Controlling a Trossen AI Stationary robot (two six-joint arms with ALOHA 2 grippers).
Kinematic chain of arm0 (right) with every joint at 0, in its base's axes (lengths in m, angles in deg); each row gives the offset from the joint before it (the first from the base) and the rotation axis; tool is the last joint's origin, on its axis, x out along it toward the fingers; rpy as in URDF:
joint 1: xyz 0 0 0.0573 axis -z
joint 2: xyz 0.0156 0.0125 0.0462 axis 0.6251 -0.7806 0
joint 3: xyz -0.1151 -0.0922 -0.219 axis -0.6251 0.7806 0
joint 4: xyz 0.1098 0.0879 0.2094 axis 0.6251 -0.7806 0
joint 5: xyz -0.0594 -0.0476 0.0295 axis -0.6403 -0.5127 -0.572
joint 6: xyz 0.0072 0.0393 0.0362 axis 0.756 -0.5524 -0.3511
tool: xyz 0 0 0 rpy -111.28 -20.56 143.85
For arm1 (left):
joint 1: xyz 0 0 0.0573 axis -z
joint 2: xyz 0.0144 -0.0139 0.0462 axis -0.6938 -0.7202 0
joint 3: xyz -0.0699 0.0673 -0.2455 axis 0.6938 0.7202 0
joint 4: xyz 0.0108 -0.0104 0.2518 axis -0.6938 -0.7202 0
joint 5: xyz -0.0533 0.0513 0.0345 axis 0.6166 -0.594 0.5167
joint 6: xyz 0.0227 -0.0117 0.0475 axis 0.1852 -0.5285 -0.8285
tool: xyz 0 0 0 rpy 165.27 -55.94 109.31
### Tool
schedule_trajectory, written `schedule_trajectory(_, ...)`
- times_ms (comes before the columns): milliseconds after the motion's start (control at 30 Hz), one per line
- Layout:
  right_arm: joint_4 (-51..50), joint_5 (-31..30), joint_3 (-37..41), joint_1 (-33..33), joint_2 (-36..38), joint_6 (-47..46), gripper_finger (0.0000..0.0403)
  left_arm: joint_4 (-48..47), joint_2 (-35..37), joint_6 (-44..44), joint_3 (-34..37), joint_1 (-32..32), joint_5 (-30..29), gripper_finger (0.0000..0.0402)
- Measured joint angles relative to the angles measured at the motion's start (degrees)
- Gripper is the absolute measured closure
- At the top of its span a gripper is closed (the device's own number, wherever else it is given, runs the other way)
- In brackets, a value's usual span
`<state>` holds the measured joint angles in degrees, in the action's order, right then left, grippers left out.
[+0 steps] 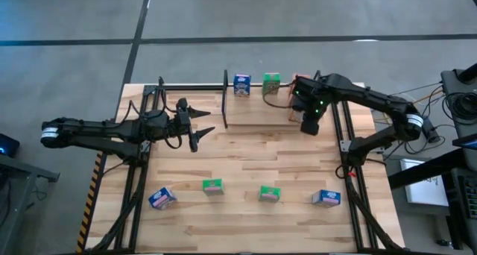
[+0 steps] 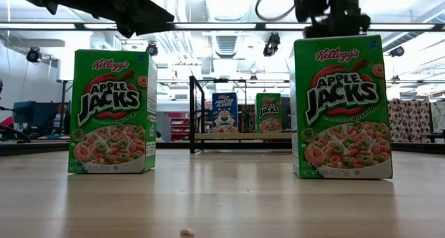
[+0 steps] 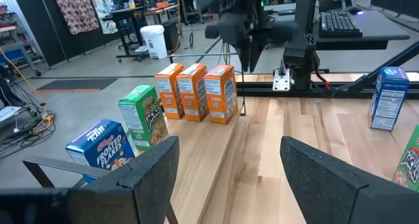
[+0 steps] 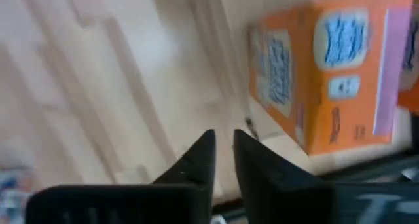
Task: Stack cereal on shelf
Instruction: Put the orange cereal box aligned with the other orange cereal boxes on the shelf
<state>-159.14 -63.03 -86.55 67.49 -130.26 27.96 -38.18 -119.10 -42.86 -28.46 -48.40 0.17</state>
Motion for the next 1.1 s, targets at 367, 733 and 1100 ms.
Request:
schedule_trajectory(367,1.9,-9.4,3.2,0.1,-0.1,2.0,0.0394,0.3,0.0,0.2,0.0,0.0,0.0,0.0152)
schedule_trajectory(733,2.6,-13.7,3.2,0.1,-0.1,2.4,0.0394,0.2,0.0,0.2,0.0,0.0,0.0,0.0152)
schedule_trajectory(1100,2.8,-14.1,3.2,0.1,-0.1,2.4,0.0394,0.2,0.0,0.3,0.0,0.0,0.0,0.0152)
